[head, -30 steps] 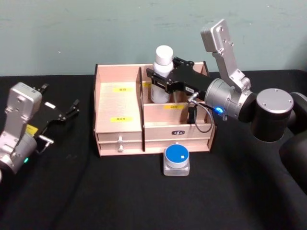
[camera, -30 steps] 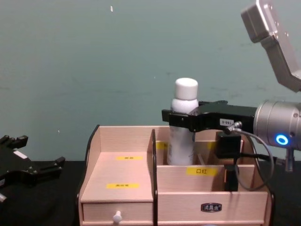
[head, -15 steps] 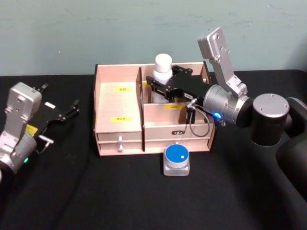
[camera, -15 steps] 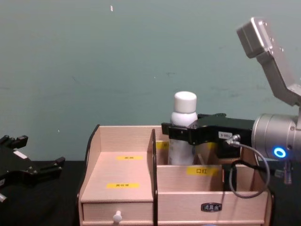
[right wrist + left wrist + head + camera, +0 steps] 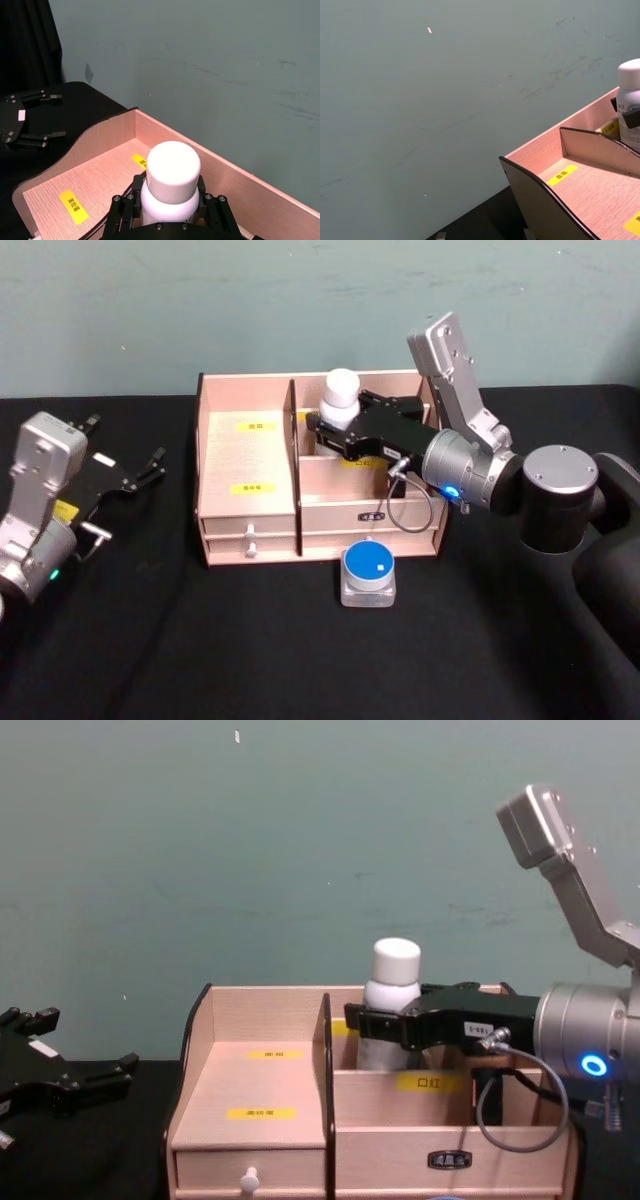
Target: Pick up the facial cleanser and watermelon frost from the table and place them into the tiered storage box.
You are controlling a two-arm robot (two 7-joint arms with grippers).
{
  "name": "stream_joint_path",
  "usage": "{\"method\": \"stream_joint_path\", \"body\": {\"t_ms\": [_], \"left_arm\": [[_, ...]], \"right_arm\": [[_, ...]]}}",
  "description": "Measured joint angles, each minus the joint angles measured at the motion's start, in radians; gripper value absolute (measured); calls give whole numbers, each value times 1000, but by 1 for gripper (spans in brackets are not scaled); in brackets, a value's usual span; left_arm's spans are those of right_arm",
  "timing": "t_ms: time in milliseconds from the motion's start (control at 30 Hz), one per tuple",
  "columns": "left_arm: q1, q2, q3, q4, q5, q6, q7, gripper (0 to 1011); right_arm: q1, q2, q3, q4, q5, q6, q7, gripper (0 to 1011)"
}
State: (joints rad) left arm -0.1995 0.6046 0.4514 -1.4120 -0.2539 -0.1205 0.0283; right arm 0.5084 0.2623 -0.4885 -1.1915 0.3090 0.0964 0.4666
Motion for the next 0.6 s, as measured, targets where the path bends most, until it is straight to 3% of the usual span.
{"method": "stream_joint_path", "body": {"t_ms": [600], "left_arm": [[0, 0, 0, 0, 0, 0, 0, 1001]], "right_arm": [[0, 1, 0, 0, -1, 1, -1, 635]]}}
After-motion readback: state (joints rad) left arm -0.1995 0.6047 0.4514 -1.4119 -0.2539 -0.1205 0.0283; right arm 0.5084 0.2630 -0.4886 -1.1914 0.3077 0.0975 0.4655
